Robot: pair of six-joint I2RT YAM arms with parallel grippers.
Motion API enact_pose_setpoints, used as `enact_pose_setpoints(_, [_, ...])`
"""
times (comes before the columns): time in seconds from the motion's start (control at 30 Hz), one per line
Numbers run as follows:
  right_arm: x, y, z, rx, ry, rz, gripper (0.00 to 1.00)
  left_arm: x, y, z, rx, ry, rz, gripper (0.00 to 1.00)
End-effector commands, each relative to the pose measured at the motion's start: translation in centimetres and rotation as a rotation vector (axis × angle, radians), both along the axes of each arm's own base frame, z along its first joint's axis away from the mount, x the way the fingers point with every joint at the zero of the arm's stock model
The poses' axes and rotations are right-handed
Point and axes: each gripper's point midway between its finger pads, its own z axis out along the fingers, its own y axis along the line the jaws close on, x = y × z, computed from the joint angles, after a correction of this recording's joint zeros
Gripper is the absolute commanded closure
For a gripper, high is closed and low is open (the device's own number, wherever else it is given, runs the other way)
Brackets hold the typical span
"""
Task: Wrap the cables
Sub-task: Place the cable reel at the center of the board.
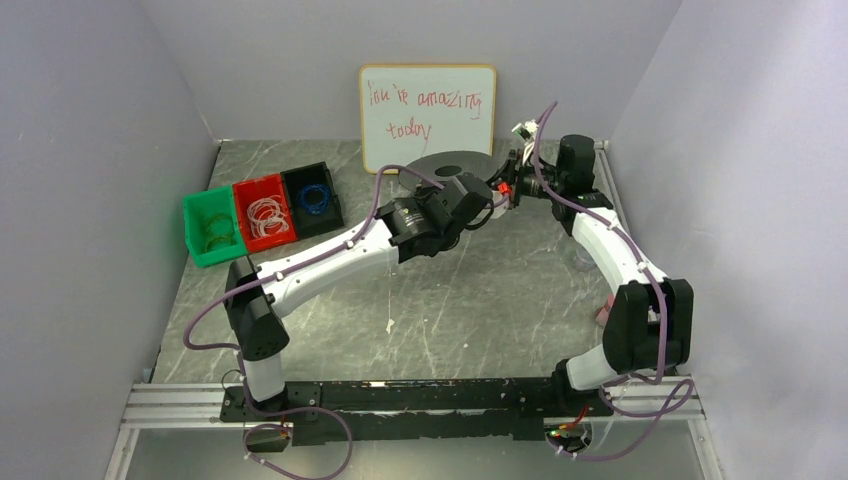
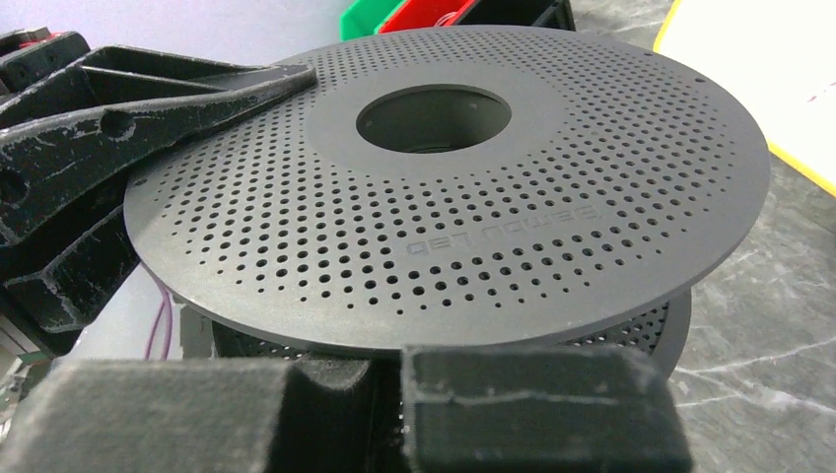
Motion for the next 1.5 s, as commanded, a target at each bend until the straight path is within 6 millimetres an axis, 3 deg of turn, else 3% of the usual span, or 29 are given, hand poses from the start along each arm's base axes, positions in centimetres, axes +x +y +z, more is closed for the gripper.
enact_pose_setpoints(0.0, [-0.7,0.8,1.6,0.017,-0.035,0.065,0.95,0.2,-1.0,3.4,-0.185,-0.043,0.012,0.98])
enact_pose_setpoints(0.27, [-1.0,0.0,2.5,-0.090,-0.082,0.071,0.68,0.9,0.4,3.2,-0.213,-0.019,0.046,0.98])
enact_pose_setpoints(0.47, [-1.8,-1.2,3.0,-0.196,-0.106,0.049,0.55,1.2,1.6,2.5,-0.276,0.061,0.067,0.98])
enact_pose_setpoints(0.7, [-2.4,-3.2,2.7,-0.307,-0.103,0.000,0.50,1.2,2.5,1.1,-0.336,0.163,0.075,0.98])
enact_pose_setpoints(0.93, [-1.7,-6.3,4.6,-0.301,-0.142,-0.106,0.46,1.4,3.3,-1.0,-0.425,0.292,0.083,0.98])
enact_pose_setpoints(1.17, [-0.8,-9.1,5.2,-0.220,-0.141,-0.179,0.46,-0.2,2.6,-3.6,-0.650,0.611,0.032,0.98])
enact_pose_setpoints(1.47, [-0.6,-9.9,3.9,-0.116,-0.089,-0.203,0.45,-1.7,1.7,-7.5,-0.966,0.966,0.095,0.98])
